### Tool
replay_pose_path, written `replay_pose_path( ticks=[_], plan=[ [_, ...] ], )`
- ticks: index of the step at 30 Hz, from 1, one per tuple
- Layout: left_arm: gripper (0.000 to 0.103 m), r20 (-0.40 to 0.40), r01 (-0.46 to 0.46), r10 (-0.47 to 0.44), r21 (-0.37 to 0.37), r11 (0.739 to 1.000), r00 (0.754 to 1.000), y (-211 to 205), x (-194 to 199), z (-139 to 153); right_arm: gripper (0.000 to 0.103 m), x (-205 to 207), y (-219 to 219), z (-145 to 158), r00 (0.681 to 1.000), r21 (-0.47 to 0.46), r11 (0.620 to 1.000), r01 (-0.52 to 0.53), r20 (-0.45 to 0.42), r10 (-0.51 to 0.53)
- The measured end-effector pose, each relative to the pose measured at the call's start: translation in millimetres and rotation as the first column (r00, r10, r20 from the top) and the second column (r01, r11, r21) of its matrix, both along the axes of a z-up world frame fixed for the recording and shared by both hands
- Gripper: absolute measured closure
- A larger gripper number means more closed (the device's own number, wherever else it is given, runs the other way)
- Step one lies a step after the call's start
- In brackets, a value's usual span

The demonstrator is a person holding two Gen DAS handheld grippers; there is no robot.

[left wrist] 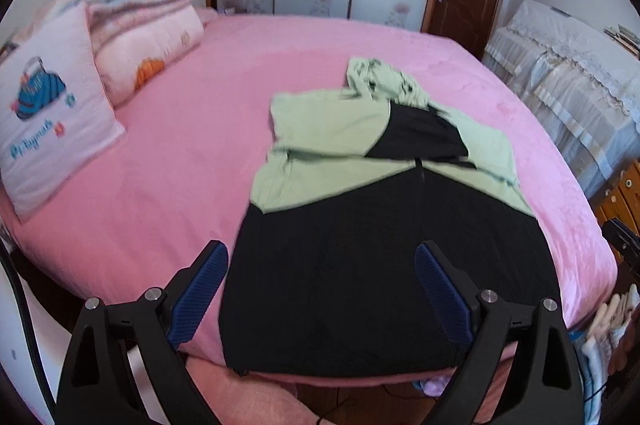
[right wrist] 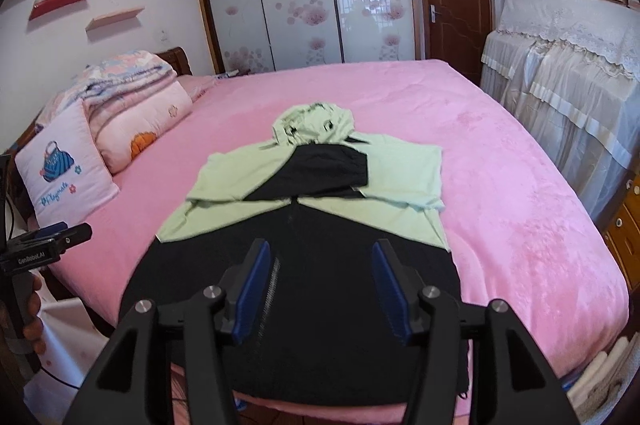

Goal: Fold large clothes
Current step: 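Move both open tools to the black hem edge of the jacket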

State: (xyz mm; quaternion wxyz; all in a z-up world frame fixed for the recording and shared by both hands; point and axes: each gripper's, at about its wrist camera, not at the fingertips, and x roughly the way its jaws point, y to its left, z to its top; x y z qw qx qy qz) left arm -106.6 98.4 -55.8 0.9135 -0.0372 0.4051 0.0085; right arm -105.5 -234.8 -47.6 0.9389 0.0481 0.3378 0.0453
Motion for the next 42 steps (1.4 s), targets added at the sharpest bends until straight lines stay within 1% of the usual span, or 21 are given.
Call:
replay_pose_path(
  ticks=[2, 6, 10, 13, 15, 17, 20, 23, 25, 27, 28, 31, 38, 42],
  plan=[
    [0.009, -0.046, -0.026, 0.025, -0.005, 1.0, 0.999, 8, 3, -19, 0.049, -3, -8, -14, 1.0, -0.017, 1.0, 0.013, -0.028, -0.013],
    [0.009, -0.115, -0.037, 0.035, -0.019, 0.999, 0.993, 18, 9, -47, 0.049, -7, -27, -47, 0.993, -0.024, 0.999, 0.034, -0.111, -0.037],
    [0.009, -0.161, -0.014, 0.011, -0.014, 1.0, 0.987, 26, 12, -73, 0.049, -11, -47, -73, 0.984, -0.035, 0.998, 0.052, -0.17, -0.057],
    [0.009, -0.221, -0.02, 0.019, -0.003, 1.0, 0.975, 36, 14, -101, 0.049, -14, -63, -93, 0.974, -0.042, 0.997, 0.065, -0.216, -0.072],
    [0.009, -0.251, -0.038, 0.04, 0.014, 0.999, 0.967, 43, 15, -117, 0.049, -13, -75, -107, 0.964, -0.04, 0.996, 0.081, -0.251, -0.088],
    [0.009, -0.284, -0.057, 0.071, 0.058, 0.997, 0.956, 50, 18, -134, 0.049, -10, -88, -121, 0.95, -0.043, 0.993, 0.109, -0.29, -0.117],
    [0.009, -0.322, -0.079, 0.105, 0.093, 0.993, 0.941, 62, 21, -154, 0.049, -7, -108, -140, 0.928, -0.021, 0.987, 0.157, -0.34, -0.155],
    [0.009, -0.34, -0.108, 0.128, 0.078, 0.991, 0.932, 75, 23, -166, 0.049, -7, -125, -156, 0.907, 0.037, 0.978, 0.206, -0.383, -0.176],
    [0.009, -0.353, -0.122, 0.132, 0.049, 0.991, 0.926, 83, 24, -173, 0.049, -7, -133, -168, 0.892, 0.077, 0.971, 0.226, -0.417, -0.175],
    [0.009, -0.36, -0.127, 0.124, 0.018, 0.992, 0.924, 88, 24, -177, 0.049, -6, -135, -176, 0.883, 0.097, 0.968, 0.229, -0.44, -0.165],
    [0.009, -0.362, -0.132, 0.125, 0.004, 0.991, 0.924, 90, 24, -179, 0.049, -6, -135, -180, 0.877, 0.093, 0.969, 0.231, -0.45, -0.165],
    [0.009, -0.36, -0.145, 0.124, -0.032, 0.989, 0.925, 95, 22, -180, 0.05, -3, -131, -185, 0.881, 0.094, 0.973, 0.21, -0.451, -0.146],
    [0.009, -0.36, -0.153, 0.106, -0.103, 0.983, 0.927, 109, 24, -186, 0.053, 2, -124, -190, 0.881, 0.04, 0.982, 0.183, -0.449, -0.146],
    [0.011, -0.367, -0.137, 0.09, -0.103, 0.985, 0.926, 112, 24, -189, 0.053, 5, -126, -192, 0.877, 0.055, 0.981, 0.187, -0.458, -0.141]
  ],
)
